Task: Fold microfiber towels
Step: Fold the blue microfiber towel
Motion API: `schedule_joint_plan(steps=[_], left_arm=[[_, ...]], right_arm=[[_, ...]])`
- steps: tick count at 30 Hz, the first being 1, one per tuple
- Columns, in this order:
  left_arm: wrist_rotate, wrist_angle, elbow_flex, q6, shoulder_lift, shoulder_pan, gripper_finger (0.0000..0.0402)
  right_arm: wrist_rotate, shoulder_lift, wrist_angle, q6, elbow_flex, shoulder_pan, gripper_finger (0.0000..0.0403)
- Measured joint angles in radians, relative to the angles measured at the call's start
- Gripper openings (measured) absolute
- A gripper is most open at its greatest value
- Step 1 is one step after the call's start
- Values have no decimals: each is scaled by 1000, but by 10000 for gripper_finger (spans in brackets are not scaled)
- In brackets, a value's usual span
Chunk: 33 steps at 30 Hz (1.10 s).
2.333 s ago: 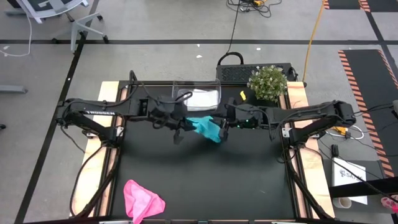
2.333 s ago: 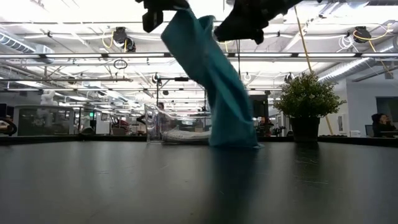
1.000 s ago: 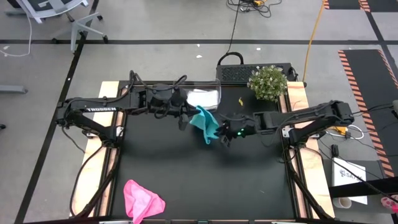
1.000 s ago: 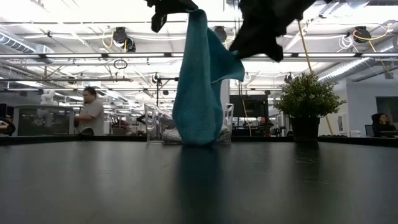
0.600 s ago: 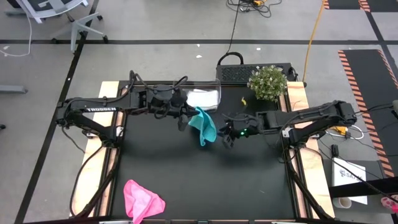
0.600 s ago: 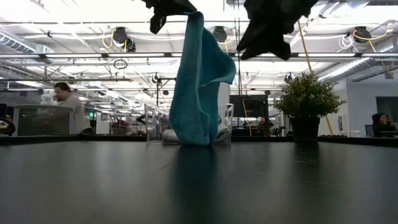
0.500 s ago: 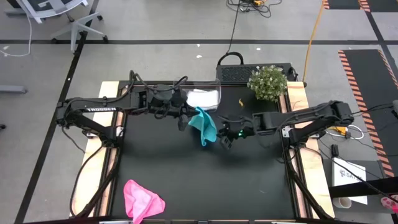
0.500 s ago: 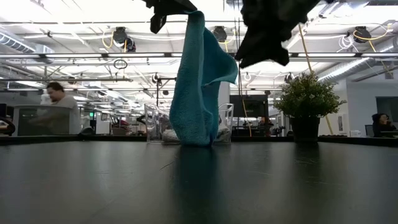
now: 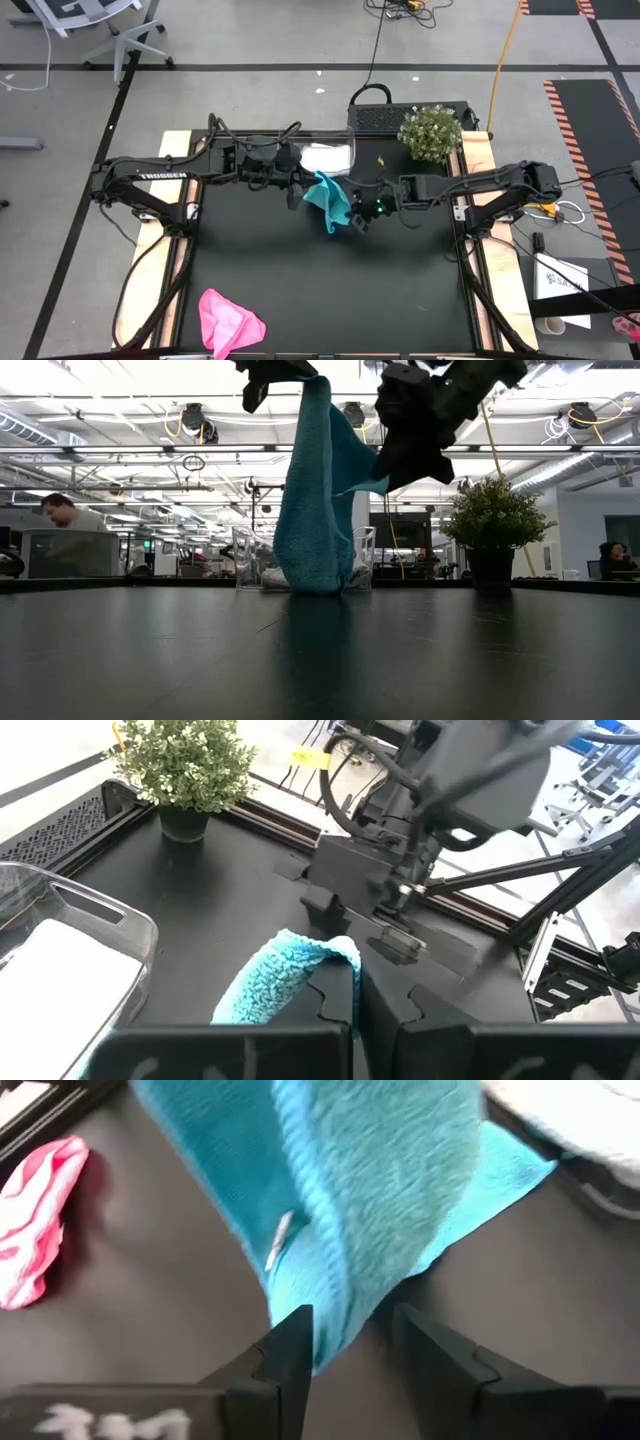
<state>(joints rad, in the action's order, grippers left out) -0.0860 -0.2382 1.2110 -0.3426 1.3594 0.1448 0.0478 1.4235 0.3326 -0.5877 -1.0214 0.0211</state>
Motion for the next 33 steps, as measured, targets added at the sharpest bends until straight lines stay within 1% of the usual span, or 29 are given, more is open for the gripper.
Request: schedule_joint_plan(steps=[5, 8, 11, 16, 20, 22, 24, 27, 29, 30, 33], left_arm=[[0, 0, 0, -3, 0, 0, 19], [-1, 0, 0, -3, 0, 0, 13], [-1, 1, 0, -3, 0, 0, 4], [-1, 2, 0, -3, 0, 0, 18], [-1, 0, 0, -6, 0, 0, 11], [-2, -2, 0, -6, 0, 0, 4], [-2, -9, 0, -6, 0, 0, 6], [-18, -39, 0, -6, 0, 2, 14], [-28, -79, 0, -6, 0, 3, 11], [-33, -106, 0, -6, 0, 4, 7], [-46, -185, 0, -6, 0, 5, 5]], right_arm=[[0, 15, -15, 6, 0, 15, 178], [0, 16, -11, 10, 0, 18, 201], [1, 15, -16, 52, 0, 24, 217], [1, 41, -70, 58, 0, 45, 226], [-3, 95, -119, 51, 0, 45, 220], [-20, 114, -115, 20, 0, 45, 203], [-50, 118, -87, -2, 0, 45, 171], [-83, 103, -31, -14, 0, 45, 97], [-99, 81, 11, -12, 1, 44, 37], [-103, 64, 18, -2, 1, 45, 19], [-100, -3, 59, 3, 1, 46, 7]])
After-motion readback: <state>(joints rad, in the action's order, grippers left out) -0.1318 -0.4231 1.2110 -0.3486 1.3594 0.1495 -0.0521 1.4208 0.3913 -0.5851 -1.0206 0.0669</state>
